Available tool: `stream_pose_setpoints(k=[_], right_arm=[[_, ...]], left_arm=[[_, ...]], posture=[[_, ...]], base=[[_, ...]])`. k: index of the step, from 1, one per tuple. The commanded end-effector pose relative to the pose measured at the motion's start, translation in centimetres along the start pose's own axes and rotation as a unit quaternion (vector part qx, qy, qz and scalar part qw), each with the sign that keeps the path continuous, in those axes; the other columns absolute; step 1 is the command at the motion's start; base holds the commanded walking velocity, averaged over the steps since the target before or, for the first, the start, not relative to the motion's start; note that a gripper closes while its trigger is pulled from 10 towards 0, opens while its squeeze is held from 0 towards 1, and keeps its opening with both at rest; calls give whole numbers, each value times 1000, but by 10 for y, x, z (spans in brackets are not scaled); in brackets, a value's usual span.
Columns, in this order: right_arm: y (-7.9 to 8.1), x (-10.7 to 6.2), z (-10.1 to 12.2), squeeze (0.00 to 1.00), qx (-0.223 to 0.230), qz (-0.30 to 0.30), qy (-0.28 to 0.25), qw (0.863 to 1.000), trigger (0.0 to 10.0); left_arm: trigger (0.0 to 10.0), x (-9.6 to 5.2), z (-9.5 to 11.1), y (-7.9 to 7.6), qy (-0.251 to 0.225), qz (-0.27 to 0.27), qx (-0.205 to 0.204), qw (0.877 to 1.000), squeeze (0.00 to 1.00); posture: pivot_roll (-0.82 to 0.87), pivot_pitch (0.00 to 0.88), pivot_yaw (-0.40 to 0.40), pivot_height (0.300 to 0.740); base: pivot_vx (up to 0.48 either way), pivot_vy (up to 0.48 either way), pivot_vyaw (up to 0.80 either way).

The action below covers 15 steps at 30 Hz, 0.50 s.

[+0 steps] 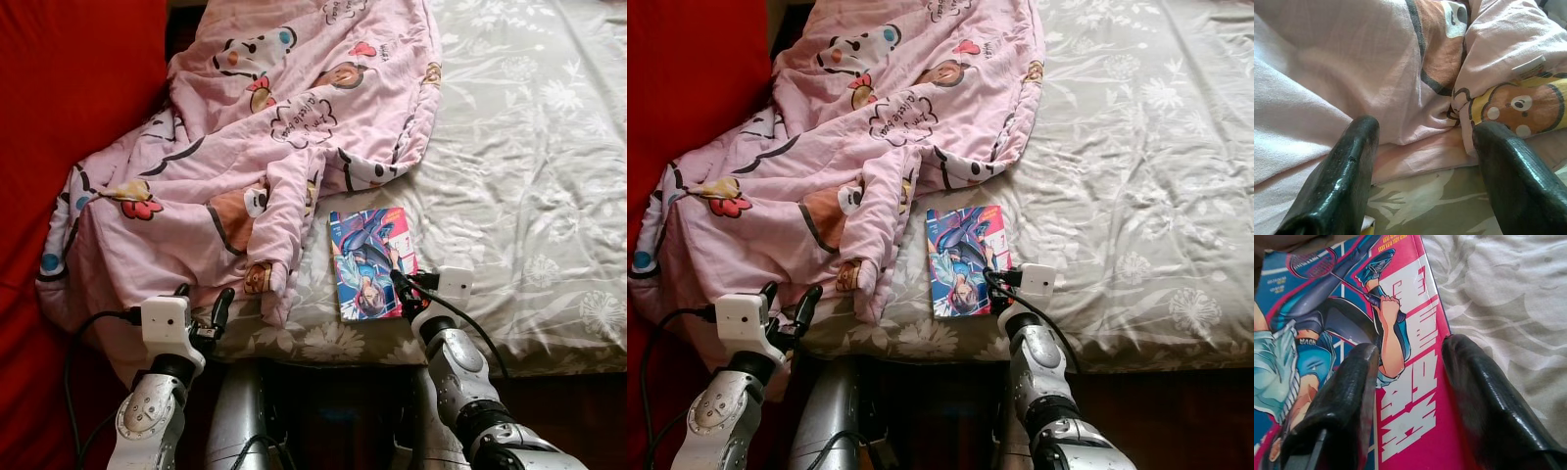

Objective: Clean up the room

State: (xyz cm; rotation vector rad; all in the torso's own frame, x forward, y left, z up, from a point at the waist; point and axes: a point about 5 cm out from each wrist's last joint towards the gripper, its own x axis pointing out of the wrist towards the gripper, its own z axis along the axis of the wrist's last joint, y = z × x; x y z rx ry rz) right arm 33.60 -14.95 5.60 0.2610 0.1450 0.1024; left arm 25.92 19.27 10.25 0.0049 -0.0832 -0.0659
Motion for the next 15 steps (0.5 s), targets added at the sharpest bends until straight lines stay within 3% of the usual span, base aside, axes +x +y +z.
stream_pose_setpoints(k=[1,15], right_arm=[[-3,-9,-18,0,14,-14,27,999,10000],[-6,-13,-18,0,34,-29,1,999,10000]], left_arm=[[10000,-6,-3,4,15,0,14,1000,0],[10000,0,-3,2,12,-2,14,1000,0]], posture=[[104,362,89,582],[97,347,84,582]], base=[[0,0,0],[0,0,0]])
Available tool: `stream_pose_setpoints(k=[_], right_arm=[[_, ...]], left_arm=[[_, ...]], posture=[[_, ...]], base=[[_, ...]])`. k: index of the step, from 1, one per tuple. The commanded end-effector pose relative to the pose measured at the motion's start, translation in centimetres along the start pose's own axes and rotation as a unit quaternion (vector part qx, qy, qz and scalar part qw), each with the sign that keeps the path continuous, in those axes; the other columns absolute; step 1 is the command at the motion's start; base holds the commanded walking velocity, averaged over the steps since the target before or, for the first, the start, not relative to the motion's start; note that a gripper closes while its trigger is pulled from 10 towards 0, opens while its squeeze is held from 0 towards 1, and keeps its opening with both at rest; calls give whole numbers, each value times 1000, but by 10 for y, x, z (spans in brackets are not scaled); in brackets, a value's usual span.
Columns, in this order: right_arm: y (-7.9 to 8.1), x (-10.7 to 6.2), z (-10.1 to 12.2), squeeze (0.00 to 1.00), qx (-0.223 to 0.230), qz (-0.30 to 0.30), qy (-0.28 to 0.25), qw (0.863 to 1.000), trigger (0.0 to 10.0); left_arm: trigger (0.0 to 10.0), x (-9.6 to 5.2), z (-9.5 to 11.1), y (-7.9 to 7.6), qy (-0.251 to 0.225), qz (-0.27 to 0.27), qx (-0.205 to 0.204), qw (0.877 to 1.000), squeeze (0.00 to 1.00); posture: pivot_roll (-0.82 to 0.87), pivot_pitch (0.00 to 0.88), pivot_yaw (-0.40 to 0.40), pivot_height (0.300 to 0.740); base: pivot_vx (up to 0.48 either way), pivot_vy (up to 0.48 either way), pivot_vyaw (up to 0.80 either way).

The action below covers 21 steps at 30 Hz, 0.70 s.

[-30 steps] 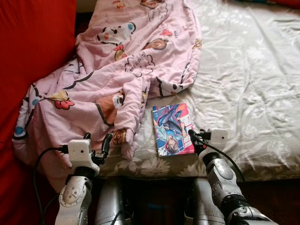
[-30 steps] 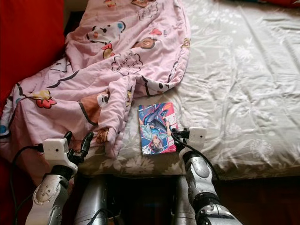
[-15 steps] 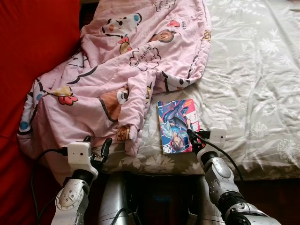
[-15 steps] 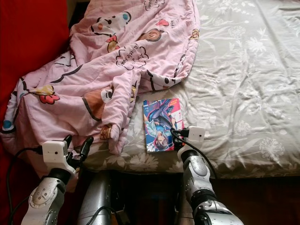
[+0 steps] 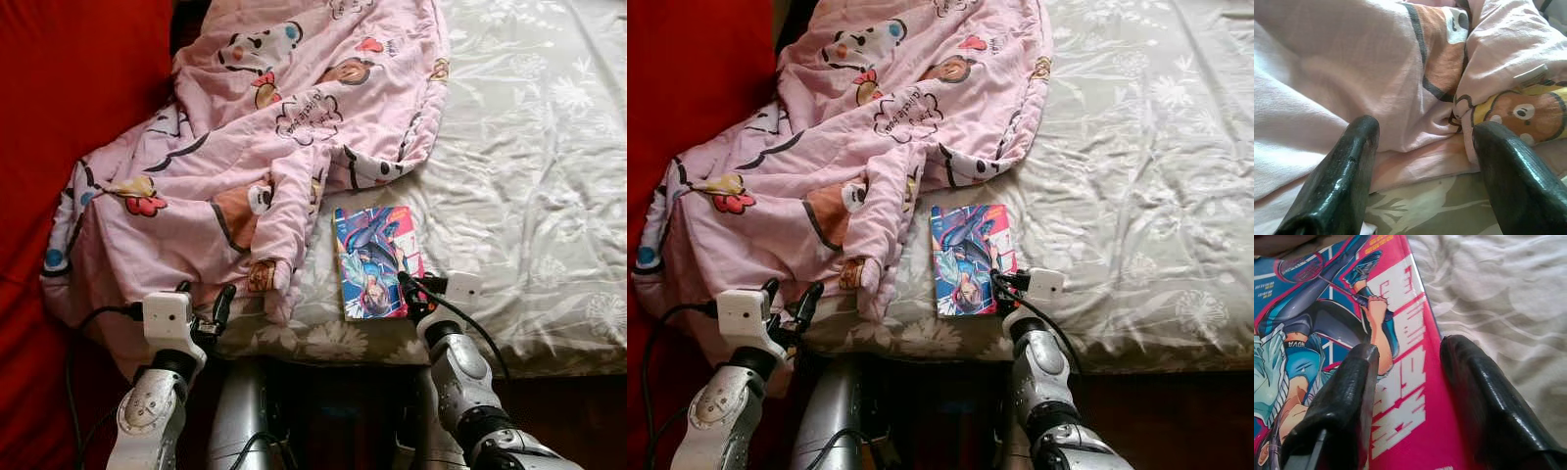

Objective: Clean up the room

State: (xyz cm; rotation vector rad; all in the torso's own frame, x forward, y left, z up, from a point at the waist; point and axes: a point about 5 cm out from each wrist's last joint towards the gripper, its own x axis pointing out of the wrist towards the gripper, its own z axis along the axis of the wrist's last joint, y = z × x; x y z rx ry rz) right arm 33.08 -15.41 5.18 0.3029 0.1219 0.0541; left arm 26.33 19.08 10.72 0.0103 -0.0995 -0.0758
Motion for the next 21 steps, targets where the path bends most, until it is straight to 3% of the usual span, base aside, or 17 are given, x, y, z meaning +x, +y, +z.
stream_pose_setpoints(k=[1,13,21], right_arm=[[-2,-8,-14,0,12,-10,16,1000,10000],[-3,-15,-26,0,24,-7,39,999,10000],[-5,-18,-33,0,71,-17,57,996,10000]], left_arm=[[10000,-5,-8,3,20,3,11,1000,0],[10000,-2,-9,1,19,3,8,1000,0],[10000,-2,-9,0,19,2,7,1000,0]], posture=[[96,345,82,582],[92,340,78,582],[92,336,76,582]], base=[[0,0,0],[0,0,0],[0,0,0]])
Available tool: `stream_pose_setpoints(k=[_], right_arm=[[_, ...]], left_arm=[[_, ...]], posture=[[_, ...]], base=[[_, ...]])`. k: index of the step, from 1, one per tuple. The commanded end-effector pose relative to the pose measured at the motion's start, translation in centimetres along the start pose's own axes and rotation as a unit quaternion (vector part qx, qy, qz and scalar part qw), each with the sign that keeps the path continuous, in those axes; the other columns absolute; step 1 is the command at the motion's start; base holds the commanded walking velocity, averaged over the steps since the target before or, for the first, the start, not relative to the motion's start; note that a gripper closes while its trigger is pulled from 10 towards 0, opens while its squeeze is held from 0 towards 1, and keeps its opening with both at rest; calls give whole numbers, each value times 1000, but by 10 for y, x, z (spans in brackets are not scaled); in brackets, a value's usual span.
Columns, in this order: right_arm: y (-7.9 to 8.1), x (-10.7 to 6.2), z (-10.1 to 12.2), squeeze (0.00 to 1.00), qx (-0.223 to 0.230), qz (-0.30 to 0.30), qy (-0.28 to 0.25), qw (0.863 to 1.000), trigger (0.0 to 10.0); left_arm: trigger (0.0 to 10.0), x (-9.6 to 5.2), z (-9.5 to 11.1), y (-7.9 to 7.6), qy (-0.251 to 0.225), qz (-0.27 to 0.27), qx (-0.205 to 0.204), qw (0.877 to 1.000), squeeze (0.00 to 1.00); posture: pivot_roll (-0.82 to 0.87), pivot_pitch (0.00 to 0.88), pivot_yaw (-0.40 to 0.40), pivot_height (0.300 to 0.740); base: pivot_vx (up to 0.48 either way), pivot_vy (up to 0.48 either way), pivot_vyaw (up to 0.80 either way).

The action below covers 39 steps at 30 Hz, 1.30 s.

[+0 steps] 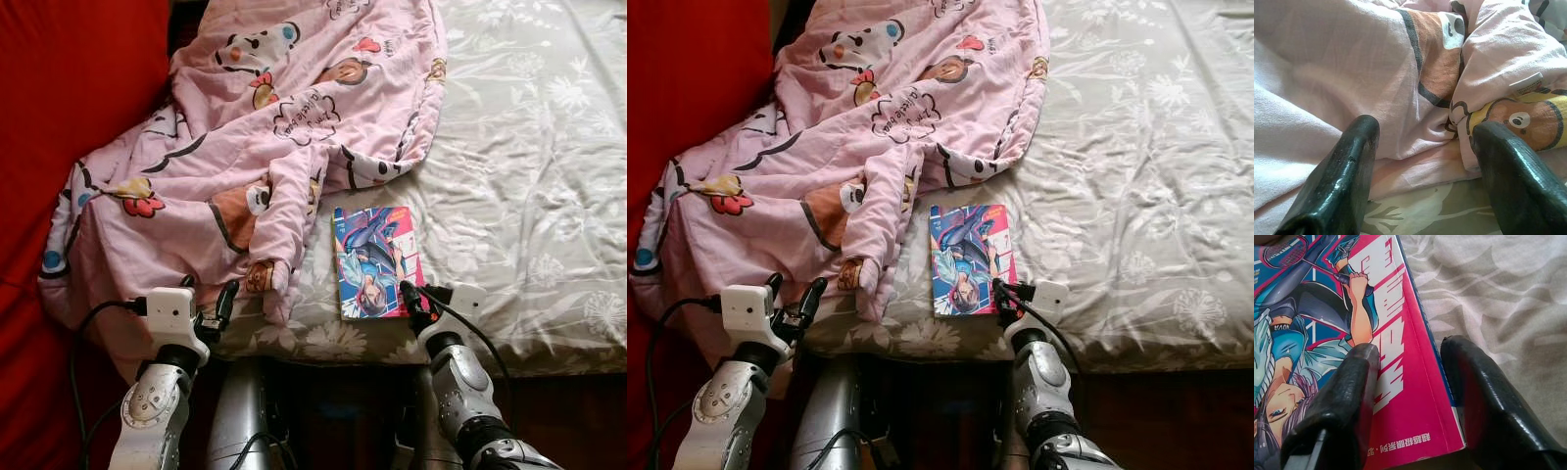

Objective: Clean up the room

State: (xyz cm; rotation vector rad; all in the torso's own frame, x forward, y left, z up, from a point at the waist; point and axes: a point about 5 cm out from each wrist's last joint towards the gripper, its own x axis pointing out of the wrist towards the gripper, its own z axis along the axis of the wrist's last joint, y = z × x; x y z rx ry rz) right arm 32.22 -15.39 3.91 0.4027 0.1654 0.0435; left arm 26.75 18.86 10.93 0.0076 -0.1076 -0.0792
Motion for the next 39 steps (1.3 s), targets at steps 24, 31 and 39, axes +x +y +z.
stream_pose_setpoints(k=[24,31,39], right_arm=[[9,-17,-46,0,226,56,104,967,10000],[12,-15,-42,0,217,65,101,969,0],[6,-15,-40,0,205,53,93,973,0]], left_arm=[[10000,-5,-14,2,29,3,10,1000,0],[10000,-6,-15,2,31,4,10,999,0],[10000,-5,-16,1,32,6,9,999,0]], posture=[[100,331,81,582],[106,333,78,582],[102,330,75,582]], base=[[0,0,0],[0,0,0],[0,0,0]])
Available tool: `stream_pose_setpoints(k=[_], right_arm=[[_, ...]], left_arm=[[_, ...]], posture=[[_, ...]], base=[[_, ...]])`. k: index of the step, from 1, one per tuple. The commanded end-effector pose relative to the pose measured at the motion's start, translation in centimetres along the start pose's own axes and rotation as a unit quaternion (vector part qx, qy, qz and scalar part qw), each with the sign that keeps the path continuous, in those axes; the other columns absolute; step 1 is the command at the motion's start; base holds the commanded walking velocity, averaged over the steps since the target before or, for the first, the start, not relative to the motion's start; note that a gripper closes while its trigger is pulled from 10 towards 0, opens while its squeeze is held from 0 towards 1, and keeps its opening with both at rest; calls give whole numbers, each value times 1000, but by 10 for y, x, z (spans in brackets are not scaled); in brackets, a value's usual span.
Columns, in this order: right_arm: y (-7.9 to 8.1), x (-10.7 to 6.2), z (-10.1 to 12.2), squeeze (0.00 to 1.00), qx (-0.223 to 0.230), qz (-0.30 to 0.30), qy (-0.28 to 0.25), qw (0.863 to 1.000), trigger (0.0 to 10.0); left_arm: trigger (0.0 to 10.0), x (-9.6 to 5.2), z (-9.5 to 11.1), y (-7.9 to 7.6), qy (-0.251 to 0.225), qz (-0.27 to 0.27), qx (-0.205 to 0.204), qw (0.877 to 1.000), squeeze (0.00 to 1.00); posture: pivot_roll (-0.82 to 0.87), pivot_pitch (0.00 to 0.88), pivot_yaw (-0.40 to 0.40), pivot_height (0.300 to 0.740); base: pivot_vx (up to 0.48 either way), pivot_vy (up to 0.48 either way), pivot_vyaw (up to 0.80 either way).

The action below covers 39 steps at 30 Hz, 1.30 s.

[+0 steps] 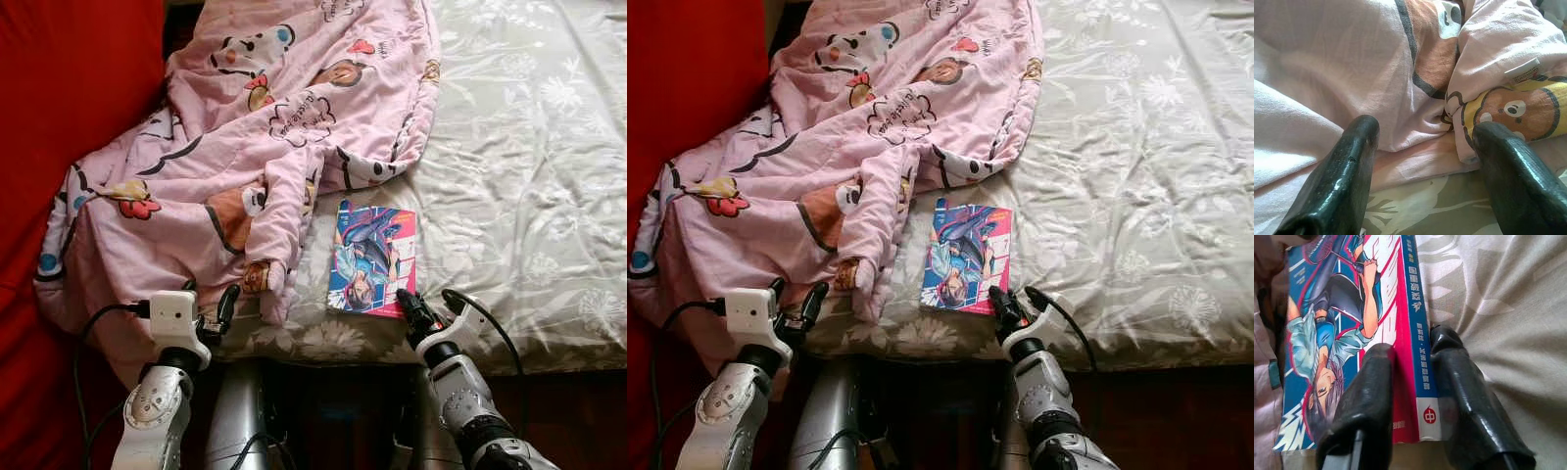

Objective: Clean up the room

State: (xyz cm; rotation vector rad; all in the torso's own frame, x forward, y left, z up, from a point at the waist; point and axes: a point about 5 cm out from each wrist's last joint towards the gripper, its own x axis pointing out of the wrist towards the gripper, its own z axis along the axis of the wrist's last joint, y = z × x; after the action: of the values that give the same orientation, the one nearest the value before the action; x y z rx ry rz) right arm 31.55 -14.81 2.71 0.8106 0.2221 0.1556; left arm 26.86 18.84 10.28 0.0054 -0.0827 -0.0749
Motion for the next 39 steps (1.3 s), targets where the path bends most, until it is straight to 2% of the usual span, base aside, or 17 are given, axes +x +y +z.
stream_pose_setpoints(k=[1,8,12,13,15,19,21,23,24,27,28,29,31,32,34,39], right_arm=[[-5,-9,-26,0,11,-23,51,998,0],[-4,-5,-18,0,3,-29,27,999,0],[-8,-6,-8,0,-9,-62,-10,998,0],[-14,-9,-2,0,-17,-97,-39,994,0],[-19,-12,2,0,-32,-123,-57,990,0],[-25,-20,5,0,-58,-150,-84,984,0],[-27,-25,5,0,-85,-161,-95,979,0],[-31,-34,8,0,-117,-196,-125,966,0],[-31,-34,8,0,-117,-196,-125,966,0],[-33,-40,17,0,-147,-223,-156,951,0],[-31,-42,23,0,-180,-222,-172,943,0],[-31,-42,23,0,-180,-222,-172,943,0],[-25,-41,33,0,-229,-212,-189,931,0],[-25,-41,33,0,-229,-212,-189,931,0],[-20,-41,51,0,-253,-219,-226,915,0],[-16,-40,75,0,-283,-227,-262,894,0]], left_arm=[[10000,-5,-10,1,20,4,11,1000,0],[10000,-5,-10,1,20,5,11,1000,0],[10000,-5,-11,1,20,5,11,1000,0],[10000,-5,-11,1,19,6,11,1000,0],[10000,-5,-11,1,19,6,11,1000,0],[10000,-4,-12,0,20,7,10,1000,0],[10000,-4,-12,0,19,7,10,1000,0],[10000,-3,-13,-1,18,8,9,1000,0],[10000,-3,-13,-1,18,8,9,1000,0],[10000,-1,-13,-2,18,8,8,1000,0],[10000,-1,-13,-2,16,8,8,1000,0],[10000,-1,-13,-2,16,8,8,1000,0],[10000,1,-13,-2,16,9,7,1000,0],[10000,1,-13,-2,16,9,7,1000,0],[10000,2,-13,-2,14,9,7,1000,0],[10000,3,-13,-2,11,11,7,1000,0]], posture=[[102,330,75,582],[102,327,73,582],[95,325,68,582],[90,324,65,582],[86,324,62,582],[82,322,58,582],[77,321,56,582],[70,317,52,582],[70,317,52,582],[68,313,49,582],[68,313,49,582],[68,313,49,582],[62,309,47,582],[62,309,47,582],[59,305,45,582],[58,303,44,582]], base=[[0,0,0],[0,0,0],[0,0,0],[0,0,0],[0,0,0],[0,0,0],[0,0,0],[0,0,0],[0,0,0],[0,0,0],[0,0,0],[0,0,0],[0,0,0],[0,0,0],[0,0,0],[0,0,0]])
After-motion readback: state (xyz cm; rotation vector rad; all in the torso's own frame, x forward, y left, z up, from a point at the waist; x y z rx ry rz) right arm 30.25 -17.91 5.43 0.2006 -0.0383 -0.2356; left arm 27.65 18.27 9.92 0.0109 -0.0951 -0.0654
